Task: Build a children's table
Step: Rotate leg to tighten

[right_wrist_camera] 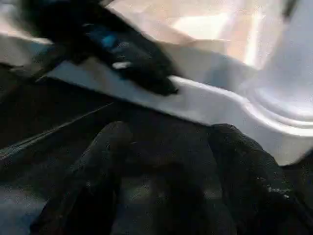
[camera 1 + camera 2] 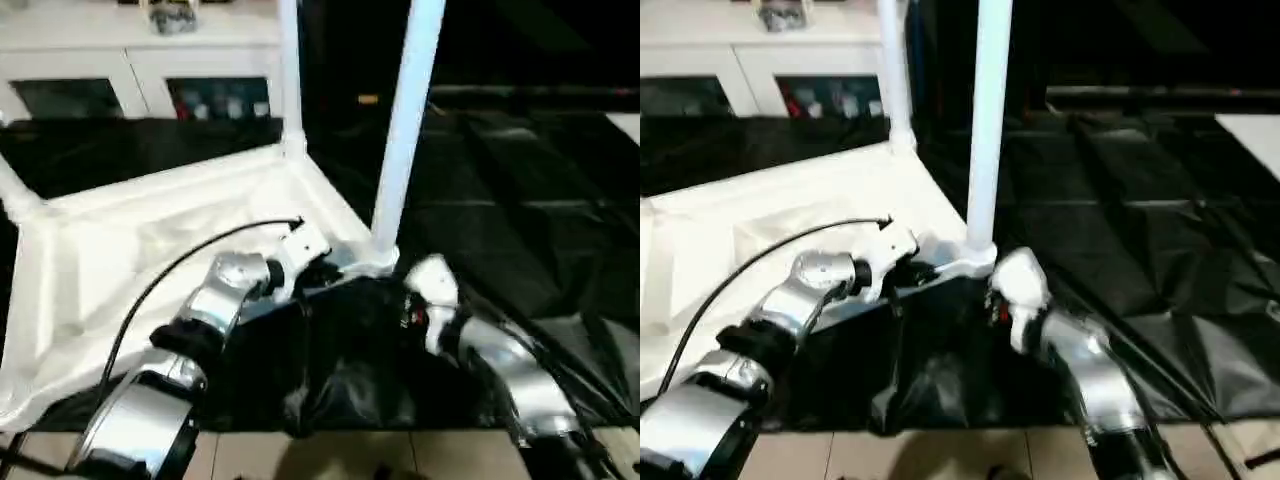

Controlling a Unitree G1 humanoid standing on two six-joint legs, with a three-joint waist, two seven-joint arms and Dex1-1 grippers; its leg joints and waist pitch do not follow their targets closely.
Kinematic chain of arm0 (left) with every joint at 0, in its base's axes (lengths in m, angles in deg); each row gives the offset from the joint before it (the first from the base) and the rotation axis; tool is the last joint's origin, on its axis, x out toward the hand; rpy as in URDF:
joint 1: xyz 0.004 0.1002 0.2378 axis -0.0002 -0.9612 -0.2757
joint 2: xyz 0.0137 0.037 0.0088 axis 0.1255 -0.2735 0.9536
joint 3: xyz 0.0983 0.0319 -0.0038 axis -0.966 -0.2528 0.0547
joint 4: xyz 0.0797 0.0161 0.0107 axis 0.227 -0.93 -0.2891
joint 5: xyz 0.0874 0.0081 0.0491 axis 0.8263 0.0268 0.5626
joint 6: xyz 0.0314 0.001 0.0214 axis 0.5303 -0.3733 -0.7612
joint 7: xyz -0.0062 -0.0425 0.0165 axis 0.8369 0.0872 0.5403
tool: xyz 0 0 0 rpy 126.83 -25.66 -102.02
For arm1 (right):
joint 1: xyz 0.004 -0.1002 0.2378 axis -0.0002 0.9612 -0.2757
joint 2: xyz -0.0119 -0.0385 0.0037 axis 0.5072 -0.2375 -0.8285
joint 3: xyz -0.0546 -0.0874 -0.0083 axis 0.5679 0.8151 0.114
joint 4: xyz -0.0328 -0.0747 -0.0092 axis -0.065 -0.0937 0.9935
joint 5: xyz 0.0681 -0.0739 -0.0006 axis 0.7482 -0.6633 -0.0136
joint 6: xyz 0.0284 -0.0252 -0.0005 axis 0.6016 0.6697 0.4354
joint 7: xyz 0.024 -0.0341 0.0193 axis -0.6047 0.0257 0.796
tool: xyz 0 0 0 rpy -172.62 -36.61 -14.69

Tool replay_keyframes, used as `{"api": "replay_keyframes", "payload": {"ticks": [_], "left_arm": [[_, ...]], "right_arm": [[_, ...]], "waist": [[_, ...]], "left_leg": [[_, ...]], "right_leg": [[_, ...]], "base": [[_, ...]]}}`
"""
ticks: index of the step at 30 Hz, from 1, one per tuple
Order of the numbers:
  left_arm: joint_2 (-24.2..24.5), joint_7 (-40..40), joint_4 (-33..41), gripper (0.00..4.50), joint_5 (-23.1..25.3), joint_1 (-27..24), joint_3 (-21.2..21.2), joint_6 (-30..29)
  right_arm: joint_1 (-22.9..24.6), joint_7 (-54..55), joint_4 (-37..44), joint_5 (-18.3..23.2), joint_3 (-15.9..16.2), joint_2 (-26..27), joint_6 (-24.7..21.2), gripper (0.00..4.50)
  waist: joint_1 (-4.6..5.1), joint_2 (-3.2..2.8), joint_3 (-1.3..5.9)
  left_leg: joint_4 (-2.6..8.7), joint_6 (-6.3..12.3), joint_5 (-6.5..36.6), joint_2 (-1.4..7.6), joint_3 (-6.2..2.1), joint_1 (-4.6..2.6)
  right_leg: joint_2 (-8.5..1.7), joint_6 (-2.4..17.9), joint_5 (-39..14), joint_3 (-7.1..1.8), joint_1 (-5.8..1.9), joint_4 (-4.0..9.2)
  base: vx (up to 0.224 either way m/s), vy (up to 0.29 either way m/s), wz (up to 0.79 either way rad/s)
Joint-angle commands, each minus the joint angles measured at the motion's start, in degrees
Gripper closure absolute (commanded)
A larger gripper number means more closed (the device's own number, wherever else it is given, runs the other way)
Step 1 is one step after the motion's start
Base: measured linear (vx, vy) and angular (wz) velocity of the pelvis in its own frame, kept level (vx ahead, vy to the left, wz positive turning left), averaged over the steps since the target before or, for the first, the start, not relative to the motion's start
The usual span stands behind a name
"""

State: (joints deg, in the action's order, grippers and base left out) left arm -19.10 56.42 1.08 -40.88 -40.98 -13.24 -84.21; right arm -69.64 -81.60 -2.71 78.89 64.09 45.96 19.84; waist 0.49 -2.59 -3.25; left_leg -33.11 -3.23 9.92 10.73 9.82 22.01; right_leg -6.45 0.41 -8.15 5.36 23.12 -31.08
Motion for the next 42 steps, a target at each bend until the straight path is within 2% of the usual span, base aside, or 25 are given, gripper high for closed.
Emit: {"api": "replay_keyframes", "payload": {"ticks": [1,2,3,4,6,8,10,12,15,17,19,20,22,23,24,25,27,28,29,30,35,37,39,40,42], "left_arm": [[1.0,1.3,2.4,4.5,-2.3,0.2,1.2,2.4],[1.0,2.4,4.1,4.5,-3.9,-0.9,2.1,2.5],[1.1,3.1,5.3,4.22,-4.7,-1.6,2.4,2.0],[1.1,3.2,5.6,4.06,-4.8,-1.7,2.5,1.9],[1.5,4.3,8.9,3.95,-6.4,-3.4,3.3,0.7],[1.6,2.9,11.6,3.75,-7.5,-4.5,4.9,-0.5],[1.4,0.3,14.7,3.51,-8.7,-5.4,6.9,-2.0],[1.3,-3.4,18.1,3.41,-9.7,-6.3,9.2,-4.0],[1.1,-9.7,25.0,3.06,-10.3,-9.3,12.6,-7.6],[1.0,-11.7,31.7,2.87,-11.7,-13.1,14.3,-10.9],[0.7,-11.0,39.1,2.72,-14.7,-17.7,15.4,-14.2],[0.7,-10.8,41.4,2.58,-15.8,-19.1,15.6,-15.2],[0.5,-10.4,46.8,2.52,-19.0,-22.5,16.2,-18.5],[0.7,-9.8,52.6,2.43,-22.8,-26.4,16.6,-22.2],[0.8,-9.7,53.1,2.22,-23.1,-26.7,16.6,-22.4],[1.1,-9.4,54.9,2.22,-24.1,-28.0,16.4,-23.4],[2.4,-8.6,59.3,2.1,-25.8,-31.8,15.9,-25.5],[2.5,-8.6,59.9,2.0,-26.0,-32.3,15.8,-25.8],[3.6,-8.4,64.3,1.88,-27.3,-36.1,15.7,-28.3],[4.5,-8.1,66.3,1.78,-27.8,-38.1,15.8,-29.7],[9.5,-7.1,69.4,1.28,-26.6,-43.1,15.7,-33.1],[11.6,-7.0,69.5,1.14,-25.6,-44.2,15.5,-33.9],[14.6,-7.1,68.7,1.0,-23.6,-45.7,15.4,-34.5],[15.5,-7.4,68.7,0.83,-23.4,-46.0,15.5,-34.9],[16.0,-7.6,68.5,0.69,-23.2,-46.1,15.7,-35.1]], "right_arm": [[0.9,-2.7,4.3,2.5,-1.6,-1.8,-1.9,1.63],[3.7,-4.9,8.6,4.9,-2.3,-4.6,-4.0,1.63],[4.7,-5.2,9.9,5.3,-2.7,-5.2,-4.6,1.57],[4.8,-5.2,10.1,5.3,-2.8,-5.2,-4.6,1.53],[6.0,-4.2,11.5,4.9,-3.1,-5.2,-5.0,1.53],[6.4,-2.6,12.1,4.7,-3.1,-4.6,-5.5,1.53],[6.5,-1.2,12.8,4.8,-3.0,-3.9,-5.7,1.53],[6.8,0.0,14.2,5.4,-3.0,-3.6,-6.9,1.53],[6.7,2.1,15.3,5.3,-3.0,-2.1,-8.1,1.53],[6.4,3.7,15.3,5.2,-2.8,-0.7,-8.6,1.53],[5.9,4.6,14.9,5.2,-2.2,0.6,-8.7,1.53],[5.8,4.9,14.9,5.2,-2.0,0.9,-8.7,1.53],[5.1,6.3,13.9,4.6,-1.6,1.9,-8.4,1.53],[3.3,8.5,11.4,4.1,-1.9,3.6,-7.9,1.53],[3.1,8.7,11.2,4.0,-2.0,3.8,-7.9,1.53],[2.5,9.3,10.4,4.0,-2.2,4.3,-7.8,1.53],[0.7,10.2,7.8,4.0,-2.4,5.6,-7.1,1.53],[0.3,10.3,7.5,3.9,-2.4,5.8,-7.0,1.53],[-1.9,10.9,4.7,3.6,-2.1,7.3,-6.1,1.53],[-3.5,11.2,2.8,3.3,-2.0,8.1,-5.5,1.53],[-9.3,15.0,-5.8,1.8,-3.0,10.0,-2.8,1.53],[-11.2,15.9,-8.9,1.4,-3.4,10.2,-1.9,1.53],[-14.2,16.4,-13.9,1.0,-4.0,10.2,-0.2,1.53],[-15.2,16.2,-15.7,1.0,-4.3,10.3,0.5,1.53],[-16.4,16.5,-17.7,0.8,-4.5,10.2,1.2,1.53]], "waist": [[-0.96,1.36,4.12],[-1.02,1.58,4.04],[-1.65,1.45,4.21],[-1.82,1.47,4.18],[-1.88,1.46,4.48],[-2.27,1.12,4.84],[-2.57,1.23,4.82],[-2.73,1.27,4.42],[-2.76,0.85,4.02],[-2.51,0.95,3.73],[-2.41,0.8,3.72],[-2.26,0.79,3.56],[-2.44,0.69,3.54],[-2.46,0.73,3.59],[-2.34,0.63,3.43],[-2.34,0.56,3.34],[-2.47,0.51,3.4],[-2.25,0.54,3.15],[-2.29,0.3,3.36],[-1.95,0.51,3.2],[-2.19,0.11,3.2],[-2.07,0.04,3.25],[-2.07,-0.22,3.21],[-1.81,-0.21,3.12],[-2.05,-0.34,3.16]], "left_leg": [[3.99,7.41,16.2,2.18,-0.1,-0.77],[3.82,7.61,16.1,1.97,0.08,-0.55],[3.61,7.81,14.7,2.12,0.07,-0.52],[3.58,7.94,14.3,2.14,0.2,-0.59],[3.27,7.99,11.4,2.08,0.08,-0.05],[2.88,8.47,7.8,2.19,0.15,-0.13],[2.73,8.79,6.5,2.19,0.28,-0.13],[2.83,8.41,8.1,2.08,0.42,-0.15],[3.14,5.94,12.8,2.16,0.33,-0.47],[3.52,3.84,15.8,2.28,0.18,-0.55],[3.78,2.69,17.0,2.53,0.0,-0.62],[3.83,2.44,18.4,2.34,0.08,-0.69],[3.88,1.98,19.2,2.42,0.14,-1.03],[3.95,1.38,19.7,2.45,0.04,-0.95],[4.08,1.15,20.3,2.41,-0.02,-0.84],[4.11,0.96,20.8,2.31,-0.03,-0.84],[3.95,0.43,22.3,2.23,-0.02,-1.36],[4.22,0.35,22.6,2.15,-0.12,-0.9],[4.21,-0.07,22.8,2.24,-0.28,-0.98],[4.38,-0.24,23.2,2.2,-0.35,-0.67],[4.21,-1.04,24.2,2.02,-0.16,-1.54],[4.33,-1.4,24.3,1.97,-0.41,-1.23],[4.31,-1.7,25.4,1.96,-0.37,-1.57],[4.39,-1.83,26.0,1.86,-0.49,-1.39],[4.23,-2.22,26.4,1.91,-0.33,-1.96]], "right_leg": [[-2.12,12.0,-15.7,-2.26,-2.8,3.04],[-2.16,12.2,-17.6,-2.22,-2.85,2.97],[-2.36,11.8,-17.9,-2.3,-2.96,2.77],[-2.24,11.8,-17.6,-2.36,-2.73,2.8],[-2.24,12.7,-14.4,-2.29,-3.1,1.93],[-2.08,14.4,-9.0,-2.23,-3.03,1.16],[-1.85,14.9,-6.1,-2.24,-3.0,0.74],[-1.8,14.3,-8.5,-2.23,-2.94,1.02],[-1.62,11.7,-16.9,-2.13,-2.68,1.74],[-1.59,9.8,-22.0,-2.09,-2.43,2.31],[-1.68,9.6,-22.8,-2.2,-2.38,2.12],[-1.37,8.8,-24.6,-2.14,-2.02,2.56],[-1.33,8.8,-24.2,-2.35,-1.63,2.68],[-1.41,8.8,-24.3,-2.31,-1.8,2.38],[-1.43,8.5,-25.2,-2.26,-1.71,2.53],[-1.35,8.1,-26.0,-2.21,-1.64,2.65],[-1.28,7.2,-27.2,-2.26,-1.27,2.88],[-1.24,6.7,-27.8,-2.2,-1.5,2.99],[-1.42,6.3,-28.2,-2.19,-1.56,2.75],[-1.32,6.0,-28.5,-2.1,-1.68,2.77],[-0.95,5.8,-28.2,-2.35,-0.99,3.01],[-0.99,6.0,-27.8,-2.24,-1.29,2.6],[-0.88,5.7,-28.0,-2.32,-1.03,2.73],[-0.83,5.8,-28.2,-2.3,-1.23,2.68],[-0.67,6.4,-27.6,-2.66,-0.75,2.78]], "base": [[0.051,-0.023,0.1],[0.055,-0.031,0.06],[0.055,-0.031,0.06],[0.06,-0.04,0.04],[0.058,-0.043,0.02],[0.029,-0.018,-0.01],[0.0,0.0,0.0],[0.0,0.0,0.0],[0.0,0.0,0.0],[0.0,0.0,0.0],[0.0,0.0,0.0],[0.0,0.0,0.0],[0.0,0.0,0.0],[0.0,0.0,0.0],[0.0,0.0,0.0],[0.0,0.0,0.0],[0.0,0.0,0.0],[0.0,0.0,0.0],[0.0,0.0,0.0],[0.0,0.0,0.0],[0.0,0.0,0.0],[0.0,0.0,0.0],[0.0,0.0,0.0],[0.0,0.0,0.0],[0.0,0.0,0.0]]}}
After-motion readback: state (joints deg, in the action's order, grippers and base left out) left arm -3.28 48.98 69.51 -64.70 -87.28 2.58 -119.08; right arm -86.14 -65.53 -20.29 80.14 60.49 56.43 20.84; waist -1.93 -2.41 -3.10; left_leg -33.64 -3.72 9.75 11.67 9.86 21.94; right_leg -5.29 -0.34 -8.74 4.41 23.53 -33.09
